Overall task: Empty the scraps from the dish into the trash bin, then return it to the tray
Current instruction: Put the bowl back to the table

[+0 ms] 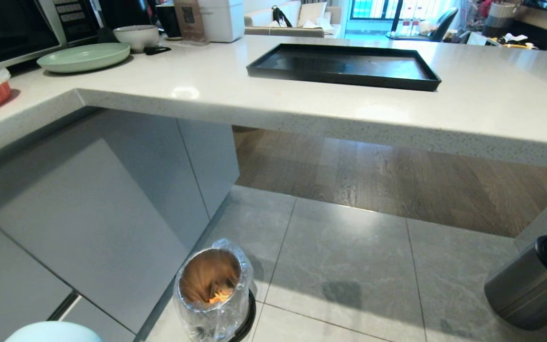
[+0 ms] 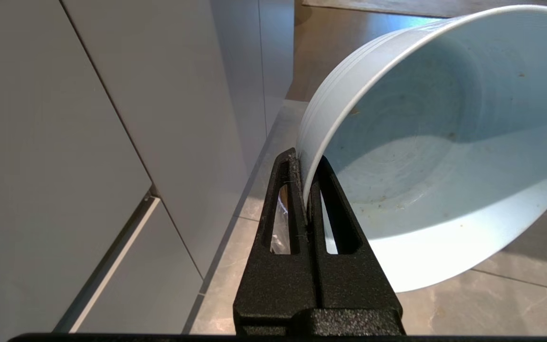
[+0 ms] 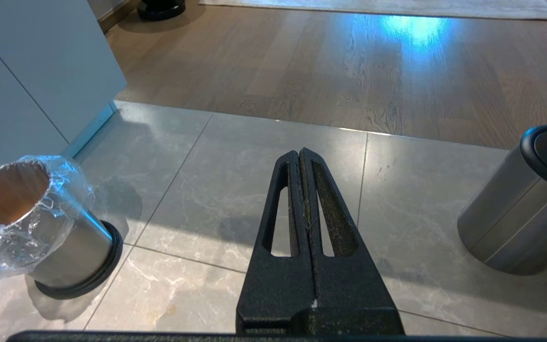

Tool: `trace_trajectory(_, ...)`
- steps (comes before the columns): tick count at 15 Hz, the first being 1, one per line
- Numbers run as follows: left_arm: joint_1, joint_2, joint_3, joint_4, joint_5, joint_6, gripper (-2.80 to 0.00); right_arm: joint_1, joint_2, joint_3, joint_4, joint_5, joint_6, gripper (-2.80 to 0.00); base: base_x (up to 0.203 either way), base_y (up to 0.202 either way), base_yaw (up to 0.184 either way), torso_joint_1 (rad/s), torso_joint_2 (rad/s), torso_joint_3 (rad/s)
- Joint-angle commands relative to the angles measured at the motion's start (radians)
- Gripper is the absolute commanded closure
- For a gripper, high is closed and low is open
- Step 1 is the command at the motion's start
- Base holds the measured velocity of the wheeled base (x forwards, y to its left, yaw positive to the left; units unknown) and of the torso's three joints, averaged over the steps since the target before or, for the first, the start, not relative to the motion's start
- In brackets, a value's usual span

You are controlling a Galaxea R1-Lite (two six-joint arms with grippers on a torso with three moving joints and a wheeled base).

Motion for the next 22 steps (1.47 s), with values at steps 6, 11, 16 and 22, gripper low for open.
trace_trajectory(6,0.000,0.001,0.000,0.000,0.000,0.000,0.00,0.000,0.000,0.000,0.000,0.000,0.000,0.00,0.001,0.002,-0.017,0.000,0.00,0.001)
trace_trajectory(11,0.000,0.000,0.000,0.000,0.000,0.000,0.00,0.000,0.000,-0.002,0.000,0.000,0.000,0.00,0.001,0.010,-0.170,0.003,0.00,0.002)
trace_trajectory(16,0.000,0.000,0.000,0.000,0.000,0.000,0.00,0.000,0.000,-0.002,0.000,0.000,0.000,0.00,0.000,0.003,-0.039,0.001,0.00,0.000)
trace_trajectory(22,0.000,0.000,0.000,0.000,0.000,0.000,0.00,0.000,0.000,-0.001,0.000,0.000,0.000,0.00,0.000,0.000,0.000,0.000,0.00,0.000)
